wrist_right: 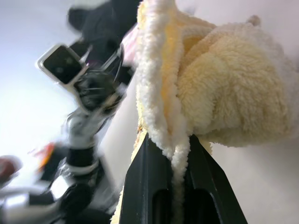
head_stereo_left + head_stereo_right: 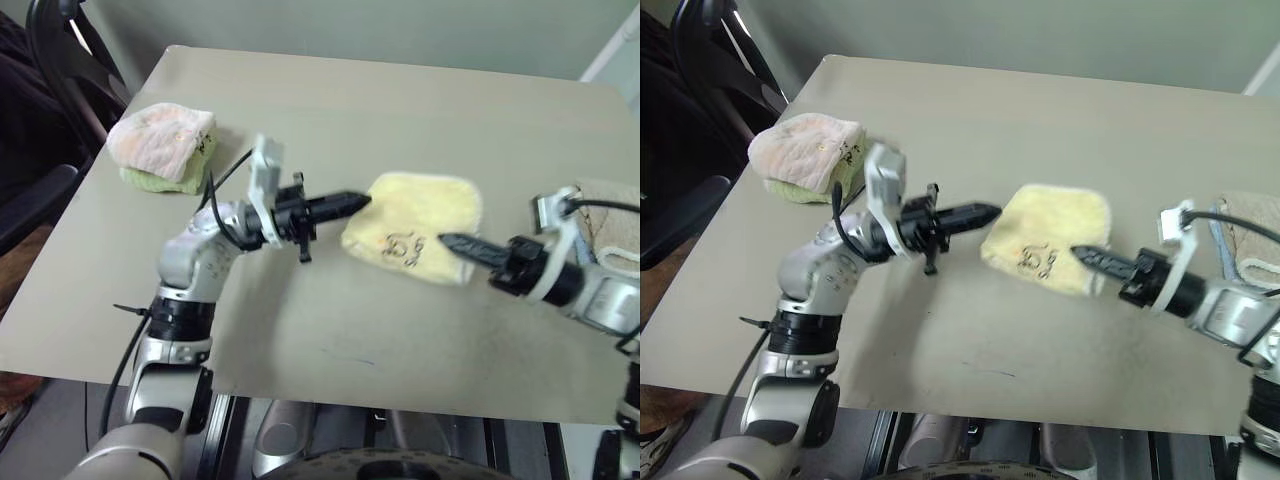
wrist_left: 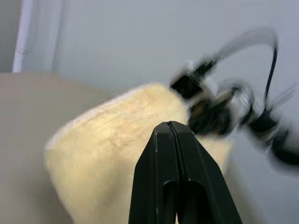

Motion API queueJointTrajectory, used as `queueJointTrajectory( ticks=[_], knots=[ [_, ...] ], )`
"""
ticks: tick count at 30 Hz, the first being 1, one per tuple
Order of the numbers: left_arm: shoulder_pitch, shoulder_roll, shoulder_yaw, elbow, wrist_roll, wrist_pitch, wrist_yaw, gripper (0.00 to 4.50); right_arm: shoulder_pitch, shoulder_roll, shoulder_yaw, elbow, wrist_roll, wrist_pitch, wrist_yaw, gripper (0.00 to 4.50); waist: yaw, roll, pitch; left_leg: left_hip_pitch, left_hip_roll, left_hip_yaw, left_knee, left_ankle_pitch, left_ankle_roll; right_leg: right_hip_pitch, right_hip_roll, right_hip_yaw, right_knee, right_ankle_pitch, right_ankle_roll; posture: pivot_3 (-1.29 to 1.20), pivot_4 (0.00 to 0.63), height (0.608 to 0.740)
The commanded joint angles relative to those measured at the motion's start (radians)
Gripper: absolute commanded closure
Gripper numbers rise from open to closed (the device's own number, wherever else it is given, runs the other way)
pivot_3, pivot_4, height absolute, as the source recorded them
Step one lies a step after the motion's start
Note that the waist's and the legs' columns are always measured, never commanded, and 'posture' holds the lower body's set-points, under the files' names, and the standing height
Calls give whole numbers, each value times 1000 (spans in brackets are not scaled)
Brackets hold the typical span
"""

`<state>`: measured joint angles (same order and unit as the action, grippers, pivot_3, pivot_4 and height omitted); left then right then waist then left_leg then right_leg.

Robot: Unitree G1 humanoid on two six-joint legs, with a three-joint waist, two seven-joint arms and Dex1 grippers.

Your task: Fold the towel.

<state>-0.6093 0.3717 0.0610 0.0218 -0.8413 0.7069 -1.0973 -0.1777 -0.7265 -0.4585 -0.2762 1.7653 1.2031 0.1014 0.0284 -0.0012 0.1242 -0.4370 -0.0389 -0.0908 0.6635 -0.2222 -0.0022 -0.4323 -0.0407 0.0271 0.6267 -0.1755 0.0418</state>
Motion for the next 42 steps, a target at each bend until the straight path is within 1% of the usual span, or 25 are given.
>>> queueJointTrajectory(
  ticks=[1,3,4,7,10,13,19,26,28,30,33,37,42],
  knots=[
    [-4,6,40,-47,-150,168,29,4500,-4,-41,-79,-22,58,-130,-87,4464,-1,0,0,1,0,0,0,0,1,0,0,0,0,3,6,0,150,733],
    [13,2,30,-52,-140,167,32,4500,-15,-50,-118,-10,45,-201,-132,4464,-1,0,0,1,0,0,0,2,5,0,0,0,0,3,8,0,150,733],
    [24,-1,18,-49,-121,153,27,4500,-28,-43,-142,1,36,-250,-169,4464,-1,0,0,1,0,0,0,5,11,0,0,0,0,2,9,0,150,733],
    [43,-17,-5,-33,-92,127,17,4500,-65,-3,-200,22,-4,-393,-284,4464,0,0,0,1,0,0,1,5,12,0,0,1,0,-1,14,0,150,733],
    [53,-34,-24,-12,-67,102,0,4500,-76,45,-224,17,-93,-501,-365,4464,4,0,0,0,0,0,1,4,15,0,0,1,-1,1,14,0,150,733],
    [61,-45,-39,12,-42,81,-21,4500,-81,91,-242,25,-179,-591,-403,4464,4,1,0,1,0,0,1,-1,24,0,-1,1,0,2,11,0,150,733],
    [97,-41,-97,36,50,-8,-86,4500,-77,139,-294,73,-242,-684,-447,4464,4,2,1,0,-1,0,2,-1,23,0,-1,1,-1,3,12,0,150,733],
    [116,-46,-106,65,91,-54,-113,4500,-46,117,-382,151,-257,-701,-445,4464,5,3,1,0,-1,0,2,-3,25,0,-1,1,-1,3,12,0,150,733],
    [117,-47,-107,68,97,-61,-118,4500,-42,115,-388,159,-254,-695,-443,4464,5,3,1,0,-1,0,2,-3,25,0,-1,1,-1,3,12,0,150,733],
    [125,-45,-116,60,108,-68,-121,4500,6,130,-392,184,-279,-686,-433,4464,4,4,2,0,-1,0,1,-3,25,0,-1,1,-1,3,12,0,150,733],
    [130,-47,-119,52,112,-72,-116,4500,48,157,-403,203,-268,-683,-435,4464,5,4,2,1,0,0,1,-3,25,0,-1,1,-1,3,12,0,150,733],
    [125,-51,-120,51,121,-76,-111,4500,50,174,-394,206,-257,-673,-436,4464,4,8,2,0,-1,1,2,-3,26,0,-1,2,-1,1,15,0,150,733],
    [123,-49,-128,41,135,-80,-111,4500,46,168,-395,265,-276,-659,-443,4464,3,8,2,1,-1,1,1,-2,25,0,-1,2,-1,0,17,0,150,733]
  ],
)
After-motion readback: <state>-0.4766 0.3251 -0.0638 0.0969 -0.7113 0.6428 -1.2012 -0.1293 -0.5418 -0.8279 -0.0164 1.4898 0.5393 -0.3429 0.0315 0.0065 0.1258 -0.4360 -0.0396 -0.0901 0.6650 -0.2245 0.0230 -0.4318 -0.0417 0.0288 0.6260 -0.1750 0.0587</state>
